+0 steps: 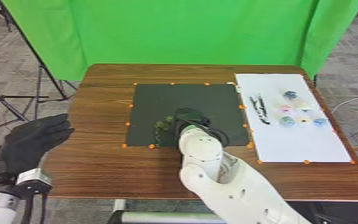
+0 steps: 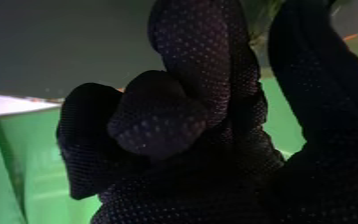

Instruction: Arrange flowers

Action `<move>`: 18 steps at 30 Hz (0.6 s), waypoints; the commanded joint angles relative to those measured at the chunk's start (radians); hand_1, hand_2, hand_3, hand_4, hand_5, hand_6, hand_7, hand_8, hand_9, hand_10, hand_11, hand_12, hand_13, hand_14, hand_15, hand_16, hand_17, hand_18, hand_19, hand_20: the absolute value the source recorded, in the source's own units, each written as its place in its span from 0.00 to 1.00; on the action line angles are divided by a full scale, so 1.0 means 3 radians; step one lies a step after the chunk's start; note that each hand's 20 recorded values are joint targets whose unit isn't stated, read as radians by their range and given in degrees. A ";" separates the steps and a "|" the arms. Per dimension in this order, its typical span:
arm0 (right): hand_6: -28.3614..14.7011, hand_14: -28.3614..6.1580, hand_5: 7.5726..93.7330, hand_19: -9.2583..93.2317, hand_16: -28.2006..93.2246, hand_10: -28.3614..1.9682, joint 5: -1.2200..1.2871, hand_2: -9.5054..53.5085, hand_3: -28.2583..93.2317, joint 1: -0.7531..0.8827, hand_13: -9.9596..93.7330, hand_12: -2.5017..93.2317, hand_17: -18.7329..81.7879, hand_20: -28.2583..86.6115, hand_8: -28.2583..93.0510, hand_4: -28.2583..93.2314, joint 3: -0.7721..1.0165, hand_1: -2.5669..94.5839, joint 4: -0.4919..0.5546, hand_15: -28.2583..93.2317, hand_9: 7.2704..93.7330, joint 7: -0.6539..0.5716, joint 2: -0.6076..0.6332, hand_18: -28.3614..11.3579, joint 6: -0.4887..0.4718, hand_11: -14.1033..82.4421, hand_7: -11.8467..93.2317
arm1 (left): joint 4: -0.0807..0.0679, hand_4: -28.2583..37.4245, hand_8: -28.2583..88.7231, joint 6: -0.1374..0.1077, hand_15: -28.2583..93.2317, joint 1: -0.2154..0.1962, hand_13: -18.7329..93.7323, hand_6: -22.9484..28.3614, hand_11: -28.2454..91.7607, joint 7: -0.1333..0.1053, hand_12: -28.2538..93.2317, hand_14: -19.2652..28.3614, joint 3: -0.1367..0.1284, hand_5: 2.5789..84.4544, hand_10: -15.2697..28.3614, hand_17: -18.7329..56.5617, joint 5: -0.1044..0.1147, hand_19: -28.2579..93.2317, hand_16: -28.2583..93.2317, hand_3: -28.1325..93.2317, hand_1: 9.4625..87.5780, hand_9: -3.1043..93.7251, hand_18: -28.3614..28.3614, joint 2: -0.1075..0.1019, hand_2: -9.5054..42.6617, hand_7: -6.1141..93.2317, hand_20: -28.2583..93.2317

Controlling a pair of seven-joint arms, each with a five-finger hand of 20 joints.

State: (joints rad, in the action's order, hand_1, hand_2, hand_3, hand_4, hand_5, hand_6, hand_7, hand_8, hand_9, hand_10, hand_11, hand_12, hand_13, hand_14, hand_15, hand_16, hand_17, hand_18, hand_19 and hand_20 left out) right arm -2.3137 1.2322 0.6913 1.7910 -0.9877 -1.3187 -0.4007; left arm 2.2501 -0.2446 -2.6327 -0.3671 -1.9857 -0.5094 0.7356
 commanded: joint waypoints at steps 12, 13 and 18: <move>0.46 0.58 0.87 1.00 0.44 0.42 0.0047 0.12 0.80 -0.0109 0.94 0.26 0.91 0.45 0.17 0.07 0.0190 0.37 0.0349 0.76 0.94 0.0243 0.0232 0.50 0.0319 0.54 0.31 | 0.0081 0.20 0.15 -0.0118 0.74 -0.0284 0.39 0.71 0.52 -0.0190 0.31 1.00 -0.0071 0.56 0.85 0.12 0.0090 0.72 0.12 0.91 0.24 0.43 0.92 0.0020 0.28 0.26 0.31; 0.45 0.55 0.85 1.00 0.44 0.40 0.0086 0.13 0.80 -0.0114 0.92 0.26 0.89 0.45 0.16 0.07 0.0244 0.37 0.0398 0.77 0.91 0.0267 0.0292 0.48 0.0375 0.55 0.31 | 0.0078 0.20 0.15 -0.0120 0.74 -0.0284 0.39 0.71 0.52 -0.0210 0.31 1.00 -0.0058 0.56 0.85 0.12 0.0097 0.72 0.12 0.91 0.24 0.43 0.92 0.0012 0.28 0.26 0.31; 0.40 0.44 0.78 1.00 0.42 0.27 0.0218 0.13 0.81 -0.0065 0.85 0.24 0.84 0.45 0.16 0.07 0.0632 0.36 0.0564 0.79 0.83 0.0326 0.0592 0.40 0.0566 0.50 0.27 | 0.0079 0.20 0.15 -0.0151 0.74 -0.0309 0.39 0.71 0.52 -0.0312 0.31 1.00 -0.0022 0.56 0.85 0.12 0.0124 0.72 0.12 0.91 0.23 0.43 0.92 -0.0030 0.27 0.26 0.31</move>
State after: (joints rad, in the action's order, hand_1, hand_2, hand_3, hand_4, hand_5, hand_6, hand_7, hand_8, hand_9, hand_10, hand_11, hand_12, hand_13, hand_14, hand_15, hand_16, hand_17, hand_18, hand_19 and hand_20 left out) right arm -2.2827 1.2208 0.7407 1.8908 -0.9064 -1.2633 -0.3002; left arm 2.2653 -0.2701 -2.6979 -0.4253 -2.0016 -0.4891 0.7380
